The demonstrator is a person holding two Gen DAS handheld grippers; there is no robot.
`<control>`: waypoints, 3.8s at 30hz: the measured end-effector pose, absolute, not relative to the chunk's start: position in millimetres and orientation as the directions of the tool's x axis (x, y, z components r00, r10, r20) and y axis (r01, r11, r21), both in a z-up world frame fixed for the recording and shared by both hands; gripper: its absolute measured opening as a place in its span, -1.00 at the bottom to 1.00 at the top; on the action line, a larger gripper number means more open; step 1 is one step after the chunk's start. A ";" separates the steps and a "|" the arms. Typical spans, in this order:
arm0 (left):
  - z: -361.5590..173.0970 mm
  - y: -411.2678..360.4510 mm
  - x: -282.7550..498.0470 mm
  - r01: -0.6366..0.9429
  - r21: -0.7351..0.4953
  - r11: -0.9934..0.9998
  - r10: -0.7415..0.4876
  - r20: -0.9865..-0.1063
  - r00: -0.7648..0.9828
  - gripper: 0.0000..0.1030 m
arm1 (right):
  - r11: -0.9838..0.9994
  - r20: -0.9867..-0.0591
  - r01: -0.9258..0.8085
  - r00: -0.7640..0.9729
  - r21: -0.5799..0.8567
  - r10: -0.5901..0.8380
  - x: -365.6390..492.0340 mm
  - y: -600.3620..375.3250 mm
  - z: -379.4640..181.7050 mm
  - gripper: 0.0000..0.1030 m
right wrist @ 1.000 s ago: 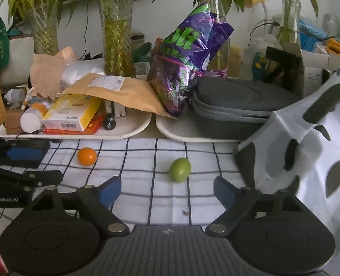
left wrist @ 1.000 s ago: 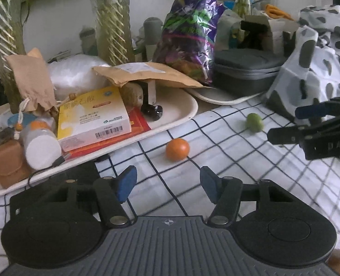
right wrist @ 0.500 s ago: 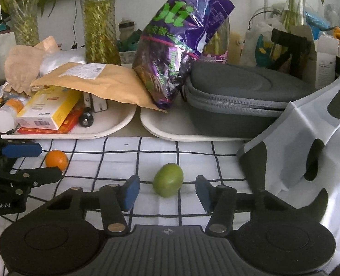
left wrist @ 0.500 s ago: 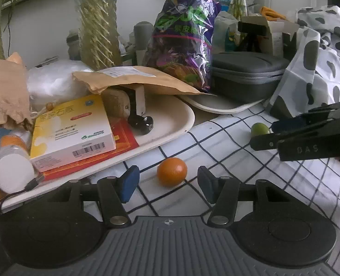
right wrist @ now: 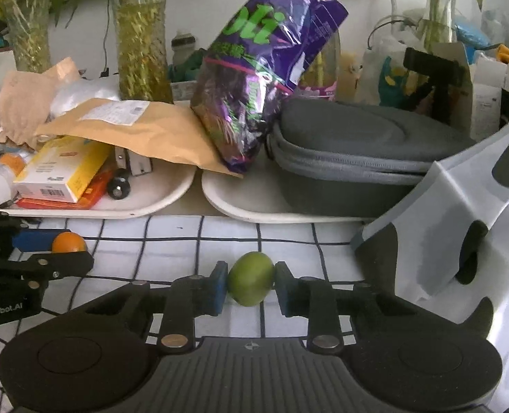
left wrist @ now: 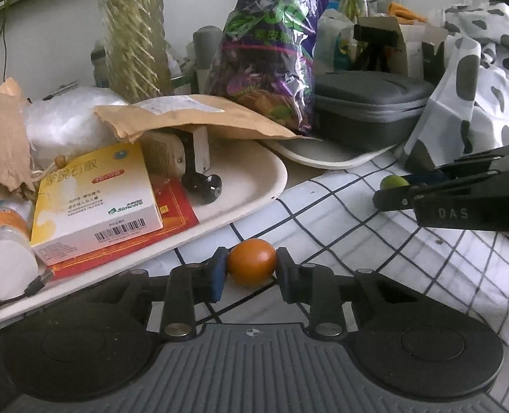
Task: Organize fruits
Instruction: 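Carry the tangerine to the plate with the left tool while the right tool carries the lime there, then release the tangerine and lime onto the plate with both tools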
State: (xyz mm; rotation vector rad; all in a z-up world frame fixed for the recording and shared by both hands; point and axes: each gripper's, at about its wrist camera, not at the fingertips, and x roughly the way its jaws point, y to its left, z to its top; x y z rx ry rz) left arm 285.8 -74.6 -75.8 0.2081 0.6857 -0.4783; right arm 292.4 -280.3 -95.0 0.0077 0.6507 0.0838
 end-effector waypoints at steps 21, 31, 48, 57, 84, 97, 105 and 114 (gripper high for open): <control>-10.0 -59.2 213.9 0.518 0.020 0.855 -0.388 -0.638 0.665 -0.45 | 0.973 -0.568 -0.217 0.793 0.076 0.221 215.9 -273.7 -35.1 -0.44; -0.1 -45.2 164.2 0.550 0.014 0.835 -0.401 -0.669 0.626 -0.45 | 0.946 -0.602 -0.309 0.738 0.099 0.304 167.5 -256.2 -29.5 -0.45; 7.7 -35.4 85.9 0.593 -0.077 0.802 -0.469 -0.697 0.543 -0.42 | 0.925 -0.595 -0.352 0.717 0.140 0.363 92.2 -240.1 -18.0 -0.45; 18.1 -28.1 58.7 0.504 -0.007 0.864 -0.383 -0.660 0.647 0.45 | 0.920 -0.601 -0.354 0.702 0.171 0.382 68.3 -236.1 -19.5 -0.45; 20.7 2.9 16.1 0.285 -0.011 0.958 -0.211 -0.700 0.683 0.45 | 0.936 -0.590 -0.287 0.727 0.202 0.351 31.8 -229.0 -16.5 0.97; 17.8 -17.4 -18.1 0.299 0.060 0.952 -0.164 -0.726 0.668 0.45 | 0.982 -0.669 -0.189 0.726 0.026 0.158 -15.9 -224.7 -30.2 1.00; 12.8 -18.2 -23.8 0.303 0.006 0.953 -0.193 -0.758 0.623 0.47 | 0.990 -0.715 -0.141 0.694 -0.015 0.088 -34.7 -223.7 -36.3 1.00; 8.4 -14.8 -16.3 0.260 0.008 0.966 -0.156 -0.782 0.603 1.00 | 0.980 -0.736 -0.185 0.672 -0.066 0.077 -42.1 -209.8 -40.4 1.00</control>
